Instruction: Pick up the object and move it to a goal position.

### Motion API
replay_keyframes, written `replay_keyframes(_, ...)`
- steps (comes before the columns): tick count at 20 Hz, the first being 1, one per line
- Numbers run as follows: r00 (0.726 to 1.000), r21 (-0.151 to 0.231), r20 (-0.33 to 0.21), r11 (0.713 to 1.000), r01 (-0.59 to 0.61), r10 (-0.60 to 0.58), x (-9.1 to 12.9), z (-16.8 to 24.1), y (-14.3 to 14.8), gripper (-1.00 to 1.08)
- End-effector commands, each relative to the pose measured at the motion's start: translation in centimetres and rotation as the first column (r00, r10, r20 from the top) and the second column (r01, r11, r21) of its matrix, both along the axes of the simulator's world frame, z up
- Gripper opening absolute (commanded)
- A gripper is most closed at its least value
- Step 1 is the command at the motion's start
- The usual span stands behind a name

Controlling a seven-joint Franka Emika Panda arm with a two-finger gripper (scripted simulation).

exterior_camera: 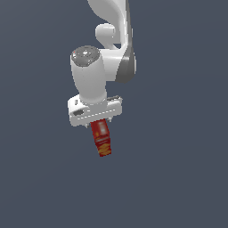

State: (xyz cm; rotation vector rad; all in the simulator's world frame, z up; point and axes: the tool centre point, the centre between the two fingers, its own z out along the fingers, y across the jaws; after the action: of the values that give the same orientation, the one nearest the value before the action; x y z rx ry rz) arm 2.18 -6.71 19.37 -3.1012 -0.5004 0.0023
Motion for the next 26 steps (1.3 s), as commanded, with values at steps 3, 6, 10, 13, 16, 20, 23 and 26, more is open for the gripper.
replay_keyframes(3, 1.000, 0.000, 0.002, 1.000, 0.000, 0.000, 0.1, -0.2, 0.0, -1.00)
replay_keyframes(6, 1.000, 0.000, 0.002, 1.000, 0.000, 0.000, 0.1, -0.2, 0.0, -1.00)
replay_keyframes(10, 1.000, 0.000, 0.002, 1.000, 0.000, 0.000, 0.1, -0.2, 0.0, -1.00)
replay_keyframes(13, 1.000, 0.000, 0.002, 1.000, 0.000, 0.000, 0.1, -0.1, -0.1, -1.00)
replay_keyframes(16, 1.000, 0.000, 0.002, 1.000, 0.000, 0.000, 0.2, 0.3, -0.7, -1.00)
replay_keyframes(20, 1.000, 0.000, 0.002, 1.000, 0.000, 0.000, 0.4, 1.4, -2.5, -1.00)
replay_keyframes(23, 1.000, 0.000, 0.002, 1.000, 0.000, 0.000, 0.8, 2.6, -4.5, -1.00)
replay_keyframes(26, 1.000, 0.000, 0.001, 1.000, -0.001, 0.001, 1.1, 4.0, -6.7, -1.00)
